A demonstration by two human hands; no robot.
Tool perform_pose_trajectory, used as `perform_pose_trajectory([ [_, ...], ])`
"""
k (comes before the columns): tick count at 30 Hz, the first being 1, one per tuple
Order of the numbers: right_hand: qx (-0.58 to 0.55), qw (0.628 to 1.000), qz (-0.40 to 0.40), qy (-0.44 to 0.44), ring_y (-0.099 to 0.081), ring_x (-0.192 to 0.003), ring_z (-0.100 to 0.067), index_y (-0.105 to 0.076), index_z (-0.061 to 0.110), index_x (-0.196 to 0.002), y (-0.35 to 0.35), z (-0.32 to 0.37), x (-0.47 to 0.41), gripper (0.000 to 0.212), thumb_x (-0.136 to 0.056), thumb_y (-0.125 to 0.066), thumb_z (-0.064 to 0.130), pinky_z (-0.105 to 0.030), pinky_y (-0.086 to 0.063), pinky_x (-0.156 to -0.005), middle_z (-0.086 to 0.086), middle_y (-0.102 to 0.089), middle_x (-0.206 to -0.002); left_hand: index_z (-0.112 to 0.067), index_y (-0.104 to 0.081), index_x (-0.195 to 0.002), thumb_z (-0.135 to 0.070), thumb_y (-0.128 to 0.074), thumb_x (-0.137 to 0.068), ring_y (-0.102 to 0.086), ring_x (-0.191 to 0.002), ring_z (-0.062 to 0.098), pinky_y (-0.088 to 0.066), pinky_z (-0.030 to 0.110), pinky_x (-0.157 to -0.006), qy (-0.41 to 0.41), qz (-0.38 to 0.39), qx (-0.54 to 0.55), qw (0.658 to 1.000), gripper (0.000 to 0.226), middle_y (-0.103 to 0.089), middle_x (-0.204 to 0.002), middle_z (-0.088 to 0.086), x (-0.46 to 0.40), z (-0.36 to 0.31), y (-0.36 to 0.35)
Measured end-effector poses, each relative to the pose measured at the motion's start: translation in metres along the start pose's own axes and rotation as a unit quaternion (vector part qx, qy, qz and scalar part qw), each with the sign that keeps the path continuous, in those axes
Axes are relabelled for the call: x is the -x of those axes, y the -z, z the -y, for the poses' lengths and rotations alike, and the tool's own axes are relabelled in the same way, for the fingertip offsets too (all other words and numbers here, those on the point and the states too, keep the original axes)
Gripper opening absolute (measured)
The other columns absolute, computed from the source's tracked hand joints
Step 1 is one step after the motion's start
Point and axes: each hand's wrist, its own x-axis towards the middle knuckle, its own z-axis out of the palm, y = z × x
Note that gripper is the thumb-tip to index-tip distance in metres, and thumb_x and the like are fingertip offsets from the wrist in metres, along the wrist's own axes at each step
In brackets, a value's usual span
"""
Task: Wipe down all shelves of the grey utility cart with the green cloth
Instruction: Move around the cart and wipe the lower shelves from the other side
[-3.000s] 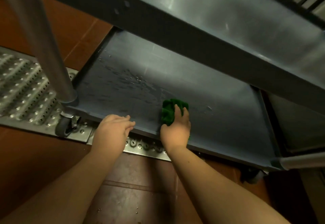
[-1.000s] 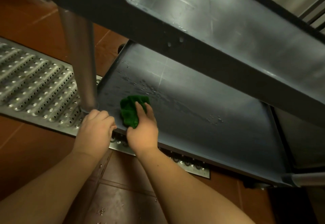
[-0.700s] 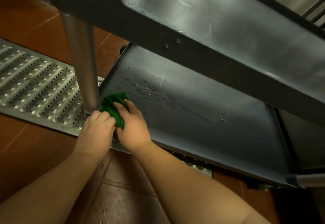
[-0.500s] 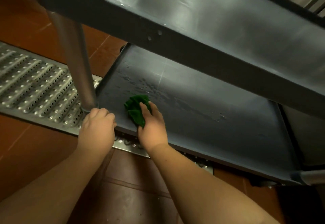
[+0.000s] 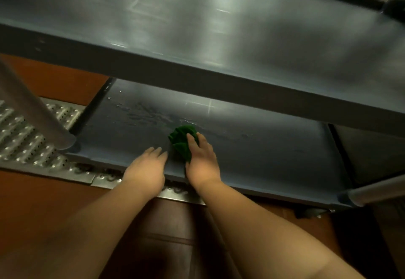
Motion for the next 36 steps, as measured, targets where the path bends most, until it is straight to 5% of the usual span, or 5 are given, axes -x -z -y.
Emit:
perform_pose_trajectory([
  [6,0.018,0.998,-0.038,-0.046,-0.034,-0.135,-0.029,-0.024,0.031,-0.154,0.038,-0.091,0.007,0.075,-0.09,-0.057,0.013,-0.041,-0.039,-0.109,0.0,-0.019,-0.16,-0.015,-0.024,-0.151,-0.02,-0.048,-0.093,-0.013,-0.148,0.023,-0.02,0.036,-0.119,-0.077,0.036,0.005,0.996,0.063,-0.019,-0.16,0.005,-0.019,-0.114,0.001],
  [13,0.041,0.989,-0.071,-0.119,-0.032,-0.138,-0.029,-0.027,0.027,-0.154,0.09,-0.202,0.029,0.075,-0.088,-0.062,0.014,-0.042,-0.035,-0.113,-0.002,-0.021,-0.159,-0.022,-0.018,-0.153,-0.026,-0.043,-0.096,-0.011,-0.149,0.022,-0.022,0.039,-0.119,-0.076,0.087,0.033,0.993,0.063,-0.011,-0.162,0.001,-0.037,-0.197,-0.018],
  [19,0.113,0.948,-0.102,-0.279,-0.032,-0.136,-0.038,-0.02,0.018,-0.155,0.139,-0.307,0.057,0.071,-0.092,-0.053,0.014,-0.047,-0.034,-0.112,-0.013,-0.017,-0.158,-0.018,-0.054,-0.122,-0.029,-0.039,-0.093,-0.044,-0.121,0.027,-0.046,0.04,-0.096,-0.052,0.057,-0.011,0.997,0.034,-0.05,-0.127,0.003,-0.05,-0.223,-0.029],
  [28,0.137,0.915,-0.111,-0.363,-0.026,-0.137,-0.043,-0.015,0.012,-0.155,0.146,-0.308,0.046,0.073,-0.093,-0.053,0.023,-0.054,-0.033,-0.107,-0.02,-0.017,-0.158,-0.023,-0.054,-0.131,-0.03,-0.046,-0.09,-0.043,-0.124,0.024,-0.047,0.039,-0.099,-0.069,0.029,-0.008,0.997,0.042,-0.05,-0.135,0.0,-0.054,-0.213,-0.032],
  [36,0.041,0.93,-0.176,-0.32,-0.026,-0.141,-0.04,-0.026,0.017,-0.155,0.134,-0.302,0.051,0.073,-0.088,-0.055,0.015,-0.048,-0.027,-0.116,-0.015,-0.02,-0.159,-0.037,-0.048,-0.139,-0.041,-0.057,-0.091,-0.036,-0.127,0.018,-0.039,0.03,-0.105,-0.13,-0.015,0.032,0.991,0.049,-0.046,-0.143,-0.01,-0.06,-0.184,-0.037],
])
